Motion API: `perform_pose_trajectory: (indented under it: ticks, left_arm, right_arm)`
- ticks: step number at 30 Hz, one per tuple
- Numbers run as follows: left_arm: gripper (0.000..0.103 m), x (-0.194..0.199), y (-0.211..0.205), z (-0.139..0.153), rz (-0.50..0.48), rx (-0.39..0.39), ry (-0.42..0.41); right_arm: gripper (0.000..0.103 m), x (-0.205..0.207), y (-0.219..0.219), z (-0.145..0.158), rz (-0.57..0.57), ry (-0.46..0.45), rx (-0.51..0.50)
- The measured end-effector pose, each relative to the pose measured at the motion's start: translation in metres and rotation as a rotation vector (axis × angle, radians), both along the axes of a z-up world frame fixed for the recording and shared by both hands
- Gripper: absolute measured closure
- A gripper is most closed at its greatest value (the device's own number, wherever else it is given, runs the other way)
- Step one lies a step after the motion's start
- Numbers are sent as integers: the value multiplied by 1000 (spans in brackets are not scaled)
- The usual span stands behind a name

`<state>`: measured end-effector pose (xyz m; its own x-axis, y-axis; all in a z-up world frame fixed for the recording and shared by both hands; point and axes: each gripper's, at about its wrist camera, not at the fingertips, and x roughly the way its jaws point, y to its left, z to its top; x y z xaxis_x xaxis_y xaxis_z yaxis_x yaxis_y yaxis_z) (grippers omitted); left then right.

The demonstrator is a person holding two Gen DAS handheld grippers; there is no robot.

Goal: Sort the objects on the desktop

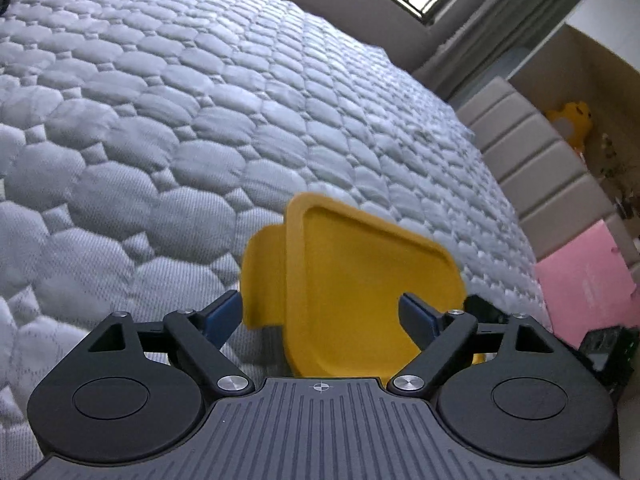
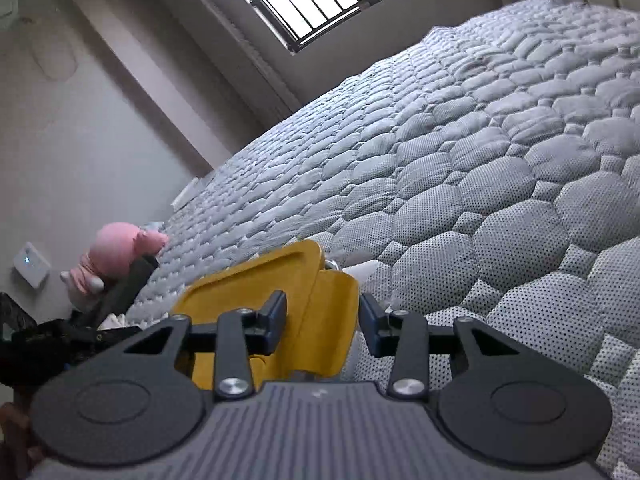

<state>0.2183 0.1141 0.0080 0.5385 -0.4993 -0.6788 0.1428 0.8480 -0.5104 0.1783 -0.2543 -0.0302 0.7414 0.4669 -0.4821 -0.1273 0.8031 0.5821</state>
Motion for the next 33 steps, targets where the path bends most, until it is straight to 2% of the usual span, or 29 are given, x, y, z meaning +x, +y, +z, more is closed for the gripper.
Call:
perform_pose_trajectory:
  ticks: [4, 10, 12, 16, 20, 23, 25, 29, 31, 33]
  left_arm:
    - [10, -7, -9, -2, -9, 45, -22]
    - [9, 1, -18, -2, -4, 58, -1]
    - [9, -1, -15, 0, -6, 41, -3]
    - [9, -4, -3, 4, -15, -44, 3]
    - [9, -6, 13, 15, 32, -63, -12]
    - [9, -6, 17, 21, 46, -95, -14]
    - [9, -5, 13, 21, 30, -100, -5]
    - [9, -7, -2, 18, 9, -30, -8]
    - [9, -8, -2, 18, -1, -42, -8]
    - [9, -10, -1, 19, -13, -69, -6]
  right_arm:
    - [57, -14, 9, 2, 12, -23, -54]
    - [55, 5, 15, 9, -9, -45, -113]
    - [55, 9, 15, 9, -8, -41, -117]
    - [58, 11, 14, 9, -40, -55, -175]
    - [56, 0, 3, 9, -32, -33, -118]
    - [56, -5, 5, 9, -32, -23, -121]
    - [56, -7, 16, 10, -28, -34, -154]
    - [56, -10, 41, 14, 1, -97, -242]
    - [58, -11, 50, 16, -7, -136, -308]
    - [58, -10, 49, 16, -7, -142, -325]
